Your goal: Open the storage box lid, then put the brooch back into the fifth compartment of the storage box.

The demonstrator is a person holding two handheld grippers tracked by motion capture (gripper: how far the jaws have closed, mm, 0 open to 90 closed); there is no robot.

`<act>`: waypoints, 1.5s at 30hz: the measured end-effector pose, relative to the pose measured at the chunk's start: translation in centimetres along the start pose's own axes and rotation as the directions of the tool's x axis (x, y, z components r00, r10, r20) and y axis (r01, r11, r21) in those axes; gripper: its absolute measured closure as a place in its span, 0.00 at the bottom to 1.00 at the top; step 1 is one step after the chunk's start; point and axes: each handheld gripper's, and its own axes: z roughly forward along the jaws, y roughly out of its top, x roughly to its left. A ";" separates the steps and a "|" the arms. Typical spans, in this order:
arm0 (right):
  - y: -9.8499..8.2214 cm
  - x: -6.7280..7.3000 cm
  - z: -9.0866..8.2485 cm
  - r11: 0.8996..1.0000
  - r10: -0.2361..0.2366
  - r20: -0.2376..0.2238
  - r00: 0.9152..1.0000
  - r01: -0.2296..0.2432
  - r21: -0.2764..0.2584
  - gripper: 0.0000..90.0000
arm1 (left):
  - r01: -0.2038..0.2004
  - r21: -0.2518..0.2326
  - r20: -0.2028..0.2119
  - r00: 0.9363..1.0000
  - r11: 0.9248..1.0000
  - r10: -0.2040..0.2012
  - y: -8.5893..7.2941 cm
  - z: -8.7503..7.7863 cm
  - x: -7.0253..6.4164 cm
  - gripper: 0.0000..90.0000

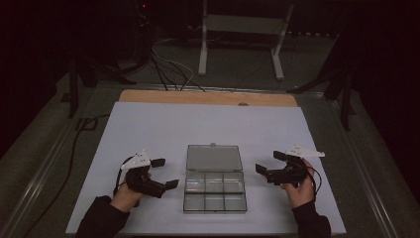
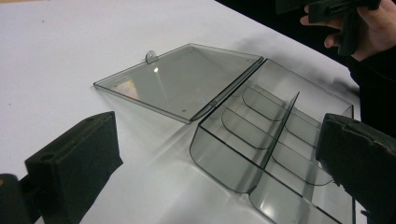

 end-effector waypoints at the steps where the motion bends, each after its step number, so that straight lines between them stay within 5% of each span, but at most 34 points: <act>1: -0.2 0.0 0.0 1.000 -0.006 0.004 1.000 0.006 0.002 0.02 | -0.001 -0.003 -0.004 1.000 1.000 0.001 -0.1 -0.1 0.0 0.01; 9: -1.7 -0.6 -0.9 1.000 0.017 0.025 1.000 -0.017 0.011 0.02 | -0.022 0.002 -0.022 1.000 1.000 0.022 -0.9 -0.7 -0.1 0.01; 22: -3.9 -1.0 -1.4 0.996 0.067 0.046 0.997 -0.070 0.049 0.02 | -0.003 -0.014 -0.045 0.999 1.000 0.002 -1.7 -1.2 -0.2 0.01; 45: -3.8 -0.7 -0.5 0.995 0.054 0.096 0.994 -0.062 0.079 0.02 | 0.016 -0.026 -0.052 0.998 1.000 -0.018 -1.8 -1.2 0.1 0.01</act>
